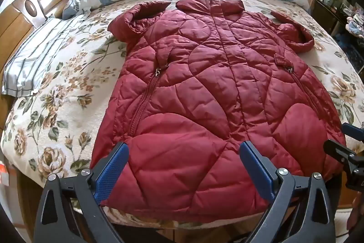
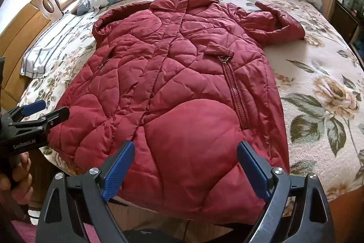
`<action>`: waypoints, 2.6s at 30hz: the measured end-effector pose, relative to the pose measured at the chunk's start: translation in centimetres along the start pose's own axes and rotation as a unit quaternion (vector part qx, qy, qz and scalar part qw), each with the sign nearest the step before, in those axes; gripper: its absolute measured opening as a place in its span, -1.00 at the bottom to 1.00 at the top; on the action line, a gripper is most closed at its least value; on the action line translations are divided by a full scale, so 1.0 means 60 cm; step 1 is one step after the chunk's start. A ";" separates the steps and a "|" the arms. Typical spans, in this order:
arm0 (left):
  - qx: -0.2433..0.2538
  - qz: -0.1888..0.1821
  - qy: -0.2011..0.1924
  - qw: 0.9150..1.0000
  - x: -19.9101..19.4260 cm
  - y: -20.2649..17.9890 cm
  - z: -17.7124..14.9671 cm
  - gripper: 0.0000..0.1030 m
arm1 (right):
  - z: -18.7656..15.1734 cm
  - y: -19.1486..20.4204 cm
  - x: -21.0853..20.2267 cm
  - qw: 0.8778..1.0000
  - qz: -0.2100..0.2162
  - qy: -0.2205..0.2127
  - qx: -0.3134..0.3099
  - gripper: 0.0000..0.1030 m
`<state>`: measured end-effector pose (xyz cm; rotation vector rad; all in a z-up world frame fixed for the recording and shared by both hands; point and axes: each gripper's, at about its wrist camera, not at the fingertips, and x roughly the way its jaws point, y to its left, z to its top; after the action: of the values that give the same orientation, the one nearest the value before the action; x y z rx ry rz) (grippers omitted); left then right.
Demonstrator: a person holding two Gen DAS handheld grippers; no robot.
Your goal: Fold large clothes
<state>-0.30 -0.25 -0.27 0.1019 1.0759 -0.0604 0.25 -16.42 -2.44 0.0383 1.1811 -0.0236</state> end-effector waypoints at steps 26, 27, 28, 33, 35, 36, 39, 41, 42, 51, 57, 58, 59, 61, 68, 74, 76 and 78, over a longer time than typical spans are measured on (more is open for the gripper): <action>0.002 0.002 0.003 1.000 0.001 0.000 0.002 0.91 | 0.001 -0.007 0.001 1.000 0.003 -0.003 0.001 0.78; 0.002 0.002 0.003 1.000 0.004 0.000 0.003 0.91 | 0.001 -0.009 0.001 1.000 0.003 -0.004 0.001 0.78; 0.002 0.001 0.003 1.000 0.005 -0.001 0.003 0.91 | 0.001 -0.010 0.001 1.000 0.004 -0.004 0.001 0.79; 0.005 -0.004 0.015 1.000 0.019 -0.001 0.011 0.91 | 0.007 0.010 0.002 1.000 0.009 -0.005 0.005 0.79; 0.006 -0.002 0.028 1.000 0.024 0.000 0.013 0.91 | 0.008 0.013 0.005 1.000 0.008 -0.004 0.005 0.78; 0.006 0.002 0.031 0.999 0.026 0.002 0.014 0.91 | 0.011 0.011 0.004 1.000 0.008 -0.004 0.005 0.78; 0.004 0.011 0.014 1.000 0.031 0.005 0.019 0.90 | 0.017 -0.011 0.016 1.000 -0.012 0.013 -0.003 0.79; 0.004 0.013 -0.004 1.000 0.035 0.005 0.023 0.90 | 0.021 -0.014 0.019 1.000 -0.010 0.015 0.000 0.78; 0.004 0.015 0.002 1.000 0.038 0.006 0.024 0.90 | 0.025 -0.018 0.023 1.000 -0.016 0.026 -0.001 0.79; -0.003 -0.014 0.002 1.000 0.060 0.013 0.044 0.89 | 0.061 -0.048 0.031 1.000 -0.017 0.014 0.009 0.79; -0.004 -0.035 0.005 0.999 0.075 0.017 0.064 0.89 | 0.105 -0.087 0.032 0.999 -0.021 0.010 0.029 0.79; -0.003 -0.032 0.004 0.999 0.077 0.018 0.067 0.89 | 0.113 -0.095 0.034 0.999 -0.019 0.008 0.034 0.79; -0.002 -0.023 0.001 1.000 0.078 0.020 0.071 0.89 | 0.122 -0.103 0.033 0.999 -0.024 0.002 0.035 0.79; 0.002 -0.007 -0.009 1.000 0.079 0.021 0.078 0.89 | 0.144 -0.122 0.036 0.999 -0.026 -0.010 0.039 0.79; -0.056 -0.031 -0.031 0.997 0.091 0.056 0.119 0.89 | 0.219 -0.201 0.060 0.996 -0.055 -0.056 0.051 0.78; -0.042 -0.003 -0.034 0.999 0.106 0.058 0.142 0.89 | 0.299 -0.276 0.098 0.991 -0.071 -0.083 0.075 0.76; -0.034 0.000 -0.026 0.999 0.117 0.052 0.146 0.81 | 0.329 -0.299 0.104 0.989 -0.081 -0.092 0.083 0.75; -0.032 -0.004 -0.023 0.999 0.124 0.045 0.149 0.78 | 0.357 -0.324 0.127 0.988 -0.086 -0.089 0.097 0.74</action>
<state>11.35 1.41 -2.46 0.0390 1.0310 -0.0350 22.21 -36.74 -1.70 0.1032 0.9971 -0.2881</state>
